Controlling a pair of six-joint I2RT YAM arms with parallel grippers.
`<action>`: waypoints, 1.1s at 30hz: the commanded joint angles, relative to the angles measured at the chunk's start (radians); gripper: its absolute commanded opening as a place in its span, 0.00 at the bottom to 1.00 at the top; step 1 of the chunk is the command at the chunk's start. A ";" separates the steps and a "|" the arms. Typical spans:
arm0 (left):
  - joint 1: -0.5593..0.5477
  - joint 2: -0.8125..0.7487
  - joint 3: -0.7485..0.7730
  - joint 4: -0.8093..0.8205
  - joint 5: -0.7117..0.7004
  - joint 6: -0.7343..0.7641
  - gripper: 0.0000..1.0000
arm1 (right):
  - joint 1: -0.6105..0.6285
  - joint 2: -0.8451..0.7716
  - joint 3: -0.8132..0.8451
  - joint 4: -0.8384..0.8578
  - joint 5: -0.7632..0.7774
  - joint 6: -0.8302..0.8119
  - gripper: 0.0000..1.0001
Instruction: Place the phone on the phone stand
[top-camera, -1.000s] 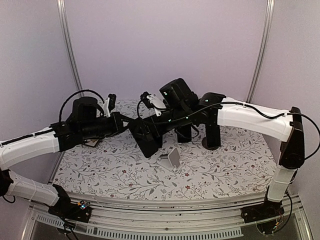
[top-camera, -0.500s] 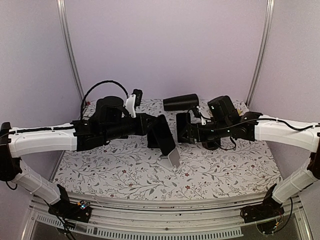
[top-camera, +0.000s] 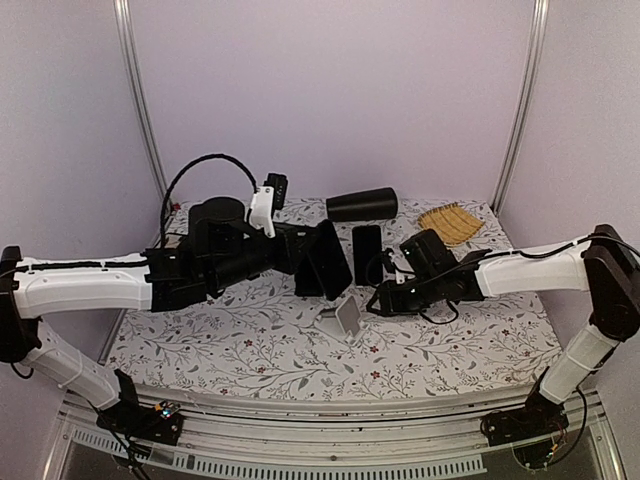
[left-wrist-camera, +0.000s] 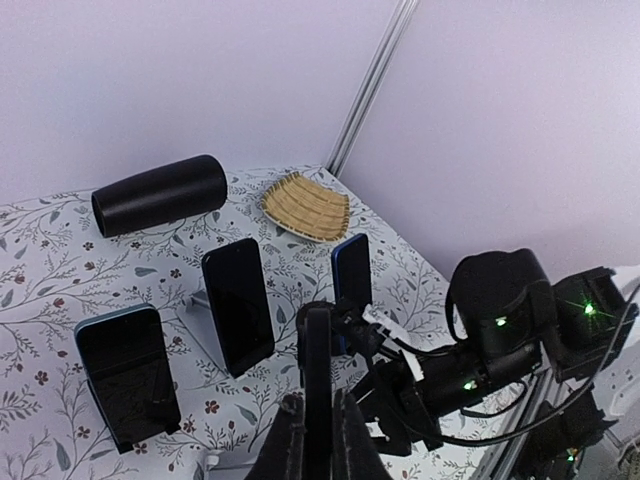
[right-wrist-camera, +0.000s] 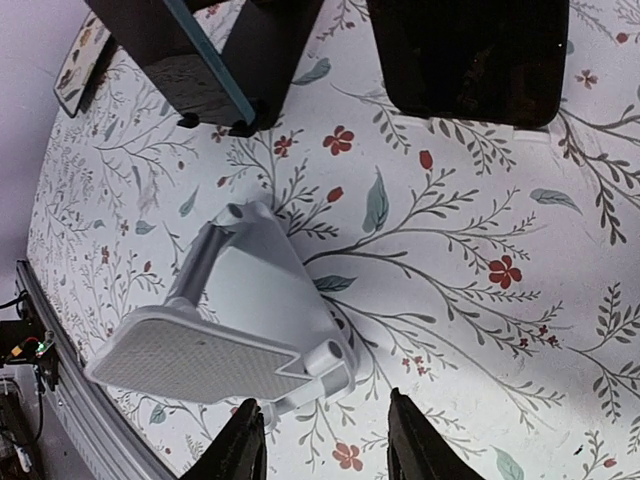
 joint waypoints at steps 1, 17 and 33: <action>-0.017 -0.069 -0.030 0.108 -0.020 0.037 0.00 | -0.004 0.077 0.036 0.081 0.064 0.018 0.42; -0.026 -0.171 -0.168 0.190 -0.007 0.099 0.00 | 0.108 0.224 0.087 0.073 0.224 0.009 0.40; -0.024 -0.239 -0.286 0.255 0.147 0.163 0.00 | 0.210 0.183 0.111 -0.020 0.211 0.159 0.37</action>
